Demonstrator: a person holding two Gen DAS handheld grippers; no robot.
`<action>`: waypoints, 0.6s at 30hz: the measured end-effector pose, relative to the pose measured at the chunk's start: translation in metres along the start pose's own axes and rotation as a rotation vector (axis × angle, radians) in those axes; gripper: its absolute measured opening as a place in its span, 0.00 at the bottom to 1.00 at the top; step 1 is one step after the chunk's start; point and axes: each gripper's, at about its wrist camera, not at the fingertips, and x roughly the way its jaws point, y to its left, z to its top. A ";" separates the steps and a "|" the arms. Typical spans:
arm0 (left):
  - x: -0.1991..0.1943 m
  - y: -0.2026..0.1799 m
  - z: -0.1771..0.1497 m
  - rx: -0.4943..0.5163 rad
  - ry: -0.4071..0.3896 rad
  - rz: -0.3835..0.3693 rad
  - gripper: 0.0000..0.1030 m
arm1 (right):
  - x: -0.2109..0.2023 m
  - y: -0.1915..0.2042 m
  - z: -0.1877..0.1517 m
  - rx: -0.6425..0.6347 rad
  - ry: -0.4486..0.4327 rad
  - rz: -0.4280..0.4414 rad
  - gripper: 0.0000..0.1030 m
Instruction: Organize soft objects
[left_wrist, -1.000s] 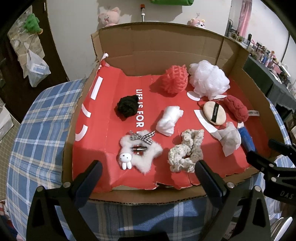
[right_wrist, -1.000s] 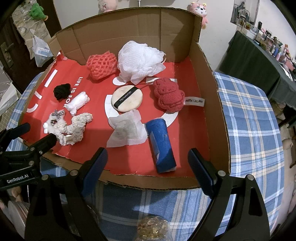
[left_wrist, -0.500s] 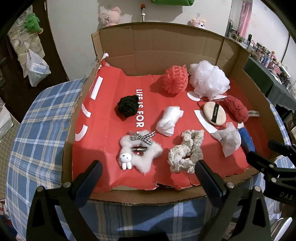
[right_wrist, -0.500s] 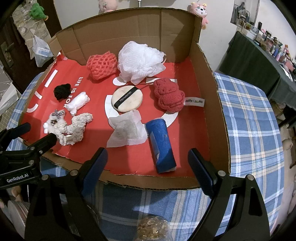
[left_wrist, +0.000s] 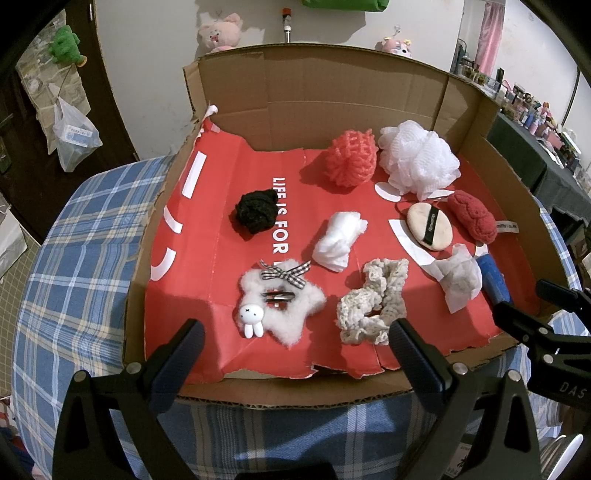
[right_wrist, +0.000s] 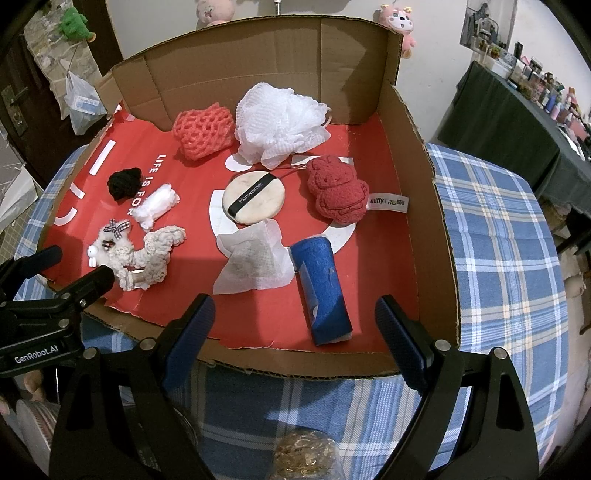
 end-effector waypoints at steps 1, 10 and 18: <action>0.000 0.000 0.000 0.000 0.000 0.000 0.99 | 0.000 0.000 0.000 0.001 0.000 0.001 0.86; 0.000 0.000 -0.001 -0.002 -0.001 0.000 0.99 | 0.000 0.000 0.000 -0.001 -0.001 0.001 0.86; 0.000 -0.001 0.000 -0.001 -0.003 0.004 0.99 | -0.001 -0.001 0.000 0.002 -0.003 0.002 0.86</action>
